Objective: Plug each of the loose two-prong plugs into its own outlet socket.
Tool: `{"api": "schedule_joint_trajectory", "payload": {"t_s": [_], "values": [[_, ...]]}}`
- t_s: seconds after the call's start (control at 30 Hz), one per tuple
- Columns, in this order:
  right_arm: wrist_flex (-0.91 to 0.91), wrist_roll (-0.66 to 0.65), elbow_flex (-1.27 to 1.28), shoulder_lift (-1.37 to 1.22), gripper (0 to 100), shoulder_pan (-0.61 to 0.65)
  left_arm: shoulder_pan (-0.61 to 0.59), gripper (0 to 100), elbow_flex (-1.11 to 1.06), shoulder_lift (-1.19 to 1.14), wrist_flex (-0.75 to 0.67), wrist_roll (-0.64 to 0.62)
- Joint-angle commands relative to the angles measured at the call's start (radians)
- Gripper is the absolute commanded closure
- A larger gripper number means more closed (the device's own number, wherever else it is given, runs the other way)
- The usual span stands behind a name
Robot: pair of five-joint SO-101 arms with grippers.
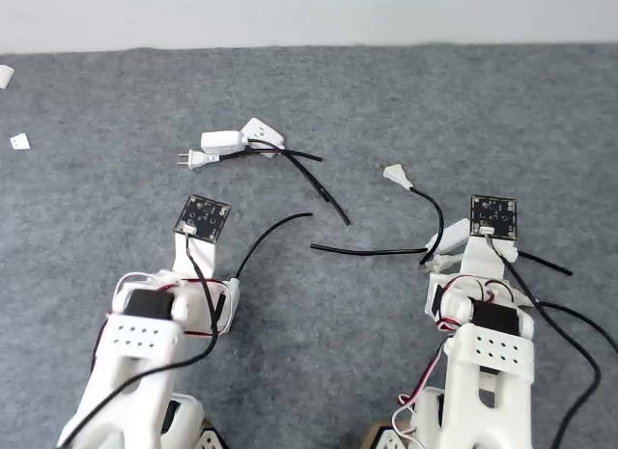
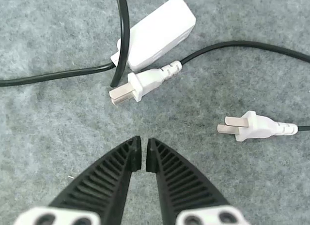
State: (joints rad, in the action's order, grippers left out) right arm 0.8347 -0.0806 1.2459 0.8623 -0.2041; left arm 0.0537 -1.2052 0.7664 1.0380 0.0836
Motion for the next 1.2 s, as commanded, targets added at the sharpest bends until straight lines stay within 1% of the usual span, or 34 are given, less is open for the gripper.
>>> {"api": "schedule_joint_trajectory", "payload": {"t_s": [0.0, 0.1, 0.13, 0.23, 0.43, 0.5, 0.83, 0.97, 1.03, 1.07, 1.17], "values": [[-0.018, 0.000, -0.011, 0.019, 95.8, 0.010, 0.006, 99, 0.051, -0.112, -0.044, -0.011], [-0.018, 0.000, -0.011, 0.019, 95.8, 0.010, 0.038, 99, 0.051, -0.132, -0.063, -0.020], [-0.018, 0.000, -0.011, 0.019, 95.8, 0.010, 0.060, 99, 0.051, -0.130, -0.063, -0.043], [-0.018, 0.000, -0.011, 0.019, 95.8, 0.010, 0.144, 99, 0.051, -0.104, -0.061, -0.089], [-0.018, 0.000, -0.012, 0.019, 95.8, 0.010, 0.334, 99, -0.001, -0.058, -0.071, -0.095], [-0.018, 0.000, -0.012, 0.021, 95.8, 0.008, 0.364, 99, -0.019, -0.058, -0.091, -0.095], [-0.016, 0.000, -0.012, 0.024, 95.8, 0.005, 0.361, 98, -0.013, -0.049, -0.092, -0.094], [-0.010, 0.005, -0.015, 0.028, 95.9, 0.002, 0.333, 98, 0.047, -0.049, -0.037, -0.089], [-0.008, 0.012, -0.026, 0.030, 96.1, -0.028, 0.311, 98, 0.079, -0.049, -0.005, -0.078], [-0.008, 0.034, -0.040, 0.030, 96.1, -0.058, 0.302, 98, 0.090, -0.049, 0.008, -0.052], [-0.007, 0.153, -0.066, 0.030, 95.7, -0.157, 0.281, 92, 0.099, -0.049, 0.037, 0.026]]}}
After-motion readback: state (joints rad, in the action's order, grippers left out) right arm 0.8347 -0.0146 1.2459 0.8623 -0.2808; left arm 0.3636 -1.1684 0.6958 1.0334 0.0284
